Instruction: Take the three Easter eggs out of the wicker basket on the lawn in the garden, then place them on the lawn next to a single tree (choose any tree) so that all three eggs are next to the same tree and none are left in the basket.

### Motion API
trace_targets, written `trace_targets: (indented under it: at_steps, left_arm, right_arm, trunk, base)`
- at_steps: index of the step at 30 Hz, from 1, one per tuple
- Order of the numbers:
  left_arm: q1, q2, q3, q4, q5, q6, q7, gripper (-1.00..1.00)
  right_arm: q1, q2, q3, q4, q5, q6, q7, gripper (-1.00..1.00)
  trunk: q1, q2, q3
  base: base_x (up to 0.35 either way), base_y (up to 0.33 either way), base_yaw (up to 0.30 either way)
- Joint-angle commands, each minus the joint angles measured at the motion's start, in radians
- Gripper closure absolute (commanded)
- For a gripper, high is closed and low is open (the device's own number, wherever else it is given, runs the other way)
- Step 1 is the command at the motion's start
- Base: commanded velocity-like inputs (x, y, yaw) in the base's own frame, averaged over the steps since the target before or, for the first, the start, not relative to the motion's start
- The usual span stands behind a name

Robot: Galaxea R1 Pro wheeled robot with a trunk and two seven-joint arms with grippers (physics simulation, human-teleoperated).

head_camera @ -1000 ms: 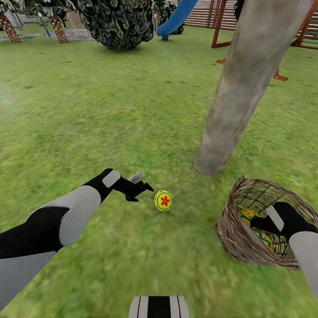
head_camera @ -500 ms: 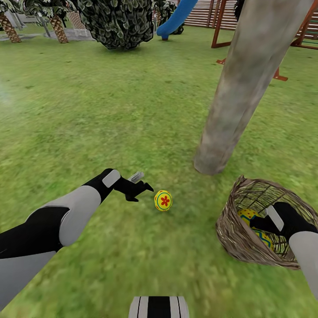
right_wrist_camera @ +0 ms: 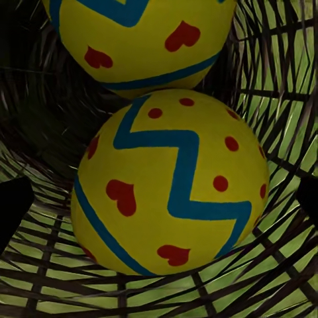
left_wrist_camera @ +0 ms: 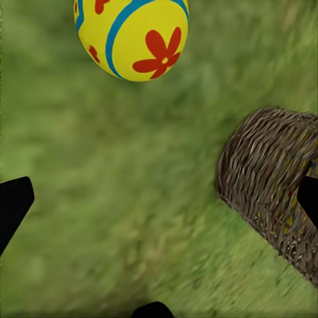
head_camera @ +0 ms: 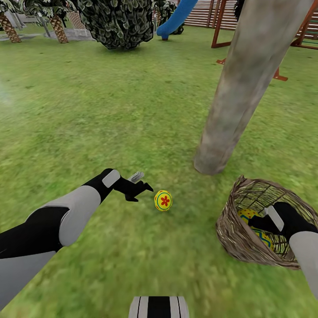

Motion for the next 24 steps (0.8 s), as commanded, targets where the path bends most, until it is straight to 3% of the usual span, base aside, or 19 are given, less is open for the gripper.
trace_targets:
  at_steps: [1, 16, 24]
  left_arm:
    - [0.0, 0.0, 0.003, -0.001, -0.005, 0.004, -0.002, -1.0]
    - [0.0, 0.0, 0.001, -0.001, -0.005, 0.004, -0.002, -1.0]
    - [0.0, 0.001, 0.0, -0.001, -0.005, 0.004, -0.002, -1.0]
  right_arm:
    - [0.0, 0.0, -0.002, -0.001, -0.009, 0.004, -0.007, -1.0]
    - [0.0, 0.0, -0.001, -0.001, -0.007, 0.003, -0.007, -1.0]
    - [0.0, 0.0, 0.0, -0.001, -0.007, -0.03, -0.005, -1.0]
  trunk:
    - [0.0, 0.0, -0.001]
    - [0.005, -0.003, -0.043]
    - [0.006, -0.003, -0.051]
  base:
    - [0.0, 0.0, 0.0]
    - [0.0, 0.0, 0.0]
    - [0.0, 0.0, 0.0]
